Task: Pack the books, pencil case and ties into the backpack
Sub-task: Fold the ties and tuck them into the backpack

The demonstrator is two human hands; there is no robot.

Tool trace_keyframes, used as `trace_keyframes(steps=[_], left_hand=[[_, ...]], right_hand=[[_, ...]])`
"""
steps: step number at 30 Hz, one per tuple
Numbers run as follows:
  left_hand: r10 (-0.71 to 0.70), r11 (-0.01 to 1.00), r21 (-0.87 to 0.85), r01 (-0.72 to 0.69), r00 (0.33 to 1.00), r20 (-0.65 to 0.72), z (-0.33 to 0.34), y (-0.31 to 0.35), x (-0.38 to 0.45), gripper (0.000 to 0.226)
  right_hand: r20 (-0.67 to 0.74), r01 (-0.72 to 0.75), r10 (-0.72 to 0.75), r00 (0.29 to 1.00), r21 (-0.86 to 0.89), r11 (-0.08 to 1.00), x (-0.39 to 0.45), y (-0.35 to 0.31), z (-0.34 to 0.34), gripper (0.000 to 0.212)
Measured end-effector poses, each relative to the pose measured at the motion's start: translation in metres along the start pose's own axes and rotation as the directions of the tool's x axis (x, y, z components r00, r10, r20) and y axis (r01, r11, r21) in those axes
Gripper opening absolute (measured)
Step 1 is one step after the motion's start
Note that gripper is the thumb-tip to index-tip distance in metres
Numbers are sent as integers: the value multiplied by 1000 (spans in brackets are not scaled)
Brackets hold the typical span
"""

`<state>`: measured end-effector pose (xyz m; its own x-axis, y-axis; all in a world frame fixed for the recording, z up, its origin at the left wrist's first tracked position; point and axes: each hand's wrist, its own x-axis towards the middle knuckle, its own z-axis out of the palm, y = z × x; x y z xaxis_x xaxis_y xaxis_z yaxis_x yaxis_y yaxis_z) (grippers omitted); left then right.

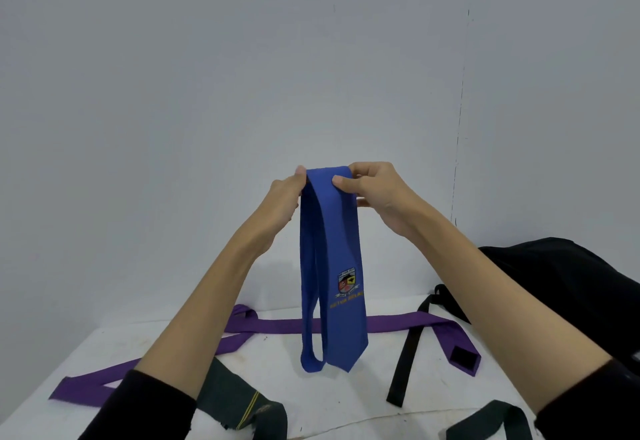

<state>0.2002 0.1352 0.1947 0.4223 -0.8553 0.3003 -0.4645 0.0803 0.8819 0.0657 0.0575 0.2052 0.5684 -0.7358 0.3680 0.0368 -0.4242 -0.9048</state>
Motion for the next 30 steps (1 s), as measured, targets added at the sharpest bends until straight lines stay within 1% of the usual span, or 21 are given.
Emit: trace_keyframes(steps=[2,4,6,7,9,11,14,17,23,30], left_hand=[[9,1000,-29,-10,1000,-28,1,-7,1,34],[103,991,-89,-103,995,4,1,-10,0,27],[212,973,-100,-208,977,32,3,-14,-1,29],[258,964,-75,-256,966,13,5,-17,0,35],[339,940,10,-340,938,-76,10,-21,3,43],[375,926,35,-375,909,-179,16,-19,4,38],[401,912,22,-411,875,-272,19,-13,6,33],[401,911,31,-412,863,-307,19,-7,6,34],[345,918,-105,-383,900,-265,15,-1,4,34],[309,927,-137,-350,917,-251,10,-1,4,32]], right_hand=[[6,3,-3,1000,-1,1000,2,-2,0,7],[19,-1,0,1000,23,1000,3,-3,1,10],[30,-3,2,1000,37,999,3,-4,1,11],[33,-5,4,999,40,999,3,-5,2,11],[30,-13,11,999,43,999,2,-5,3,10],[19,-21,21,1000,43,999,1,-3,3,9],[5,-27,27,1000,39,999,-1,-1,3,11],[-13,-31,32,999,39,999,-2,1,2,8],[-42,-22,23,999,42,999,-5,3,6,11],[-107,5,-4,994,11,1000,-7,0,10,6]])
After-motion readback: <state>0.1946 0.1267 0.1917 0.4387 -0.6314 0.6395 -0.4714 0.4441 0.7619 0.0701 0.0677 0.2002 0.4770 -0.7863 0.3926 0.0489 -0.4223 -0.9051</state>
